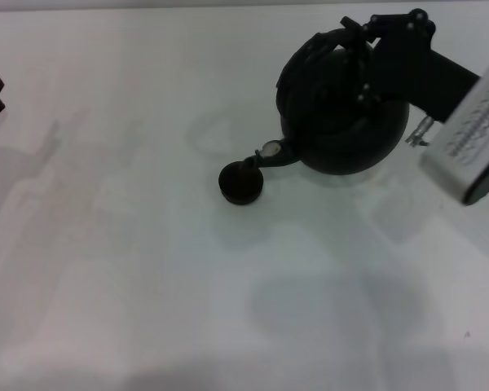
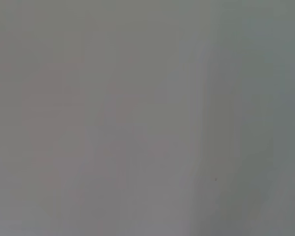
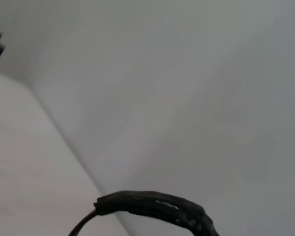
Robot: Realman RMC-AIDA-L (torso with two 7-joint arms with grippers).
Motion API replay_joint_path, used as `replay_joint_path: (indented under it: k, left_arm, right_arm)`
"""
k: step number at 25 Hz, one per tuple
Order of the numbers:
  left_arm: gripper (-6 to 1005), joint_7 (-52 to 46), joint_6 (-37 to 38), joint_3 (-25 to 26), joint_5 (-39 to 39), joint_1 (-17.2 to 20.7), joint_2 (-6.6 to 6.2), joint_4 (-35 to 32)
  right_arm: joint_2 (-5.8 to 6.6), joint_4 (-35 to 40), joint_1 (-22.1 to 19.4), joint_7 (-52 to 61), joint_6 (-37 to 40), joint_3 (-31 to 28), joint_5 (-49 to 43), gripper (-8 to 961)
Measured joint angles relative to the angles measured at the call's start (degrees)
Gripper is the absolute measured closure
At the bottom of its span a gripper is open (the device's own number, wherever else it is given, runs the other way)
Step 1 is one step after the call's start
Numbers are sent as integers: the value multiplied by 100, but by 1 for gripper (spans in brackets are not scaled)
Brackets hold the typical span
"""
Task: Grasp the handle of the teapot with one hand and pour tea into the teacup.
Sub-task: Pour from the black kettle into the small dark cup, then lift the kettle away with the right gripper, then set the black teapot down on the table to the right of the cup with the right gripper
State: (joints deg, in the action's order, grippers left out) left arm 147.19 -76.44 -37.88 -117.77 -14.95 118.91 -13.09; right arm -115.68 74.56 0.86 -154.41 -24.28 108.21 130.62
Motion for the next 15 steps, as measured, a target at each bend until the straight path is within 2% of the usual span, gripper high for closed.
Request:
replay_joint_path:
  k: [7,15]
  left_arm:
    - [125,2,58,-12,0,0,1,0]
    - [126,3,91,-26,0,-37,1,0]
  right_arm:
    - [4,-844,69,84,-1168,-530,950,848]
    - [4,-1600,111,379,-2090,-1273,1055,848]
